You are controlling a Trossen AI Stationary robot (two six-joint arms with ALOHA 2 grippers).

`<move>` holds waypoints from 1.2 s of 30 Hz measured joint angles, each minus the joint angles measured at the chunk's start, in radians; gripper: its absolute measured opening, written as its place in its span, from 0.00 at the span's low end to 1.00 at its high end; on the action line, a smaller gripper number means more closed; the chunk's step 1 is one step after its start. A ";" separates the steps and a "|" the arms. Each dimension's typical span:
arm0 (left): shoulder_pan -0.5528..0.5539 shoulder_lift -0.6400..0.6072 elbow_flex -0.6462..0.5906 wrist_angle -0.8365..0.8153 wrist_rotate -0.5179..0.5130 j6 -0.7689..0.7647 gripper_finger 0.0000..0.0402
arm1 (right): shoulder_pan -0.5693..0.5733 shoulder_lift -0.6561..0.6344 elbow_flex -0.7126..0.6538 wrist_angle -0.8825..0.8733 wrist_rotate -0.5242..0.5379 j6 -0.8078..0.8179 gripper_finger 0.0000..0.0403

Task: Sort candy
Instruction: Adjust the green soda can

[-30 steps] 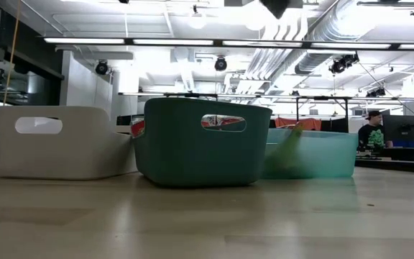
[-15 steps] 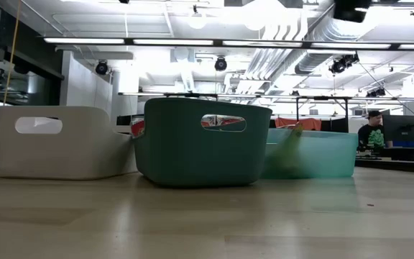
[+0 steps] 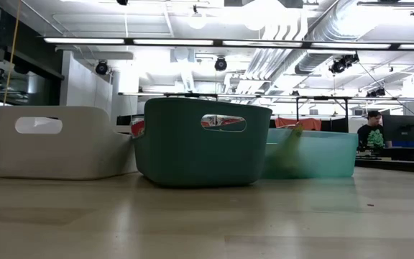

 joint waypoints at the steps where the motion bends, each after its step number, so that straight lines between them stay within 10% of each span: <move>1: 0.000 0.000 0.000 -0.001 -0.004 0.000 0.47 | 0.034 0.004 -0.013 0.000 0.000 0.011 0.47; 11: 0.000 0.000 0.000 -0.003 -0.008 0.001 0.47 | 0.178 0.028 -0.209 0.153 -0.015 0.102 0.03; 36: 0.000 0.000 0.000 -0.004 -0.008 0.002 0.47 | 0.080 0.028 -0.330 0.520 0.125 -0.083 0.00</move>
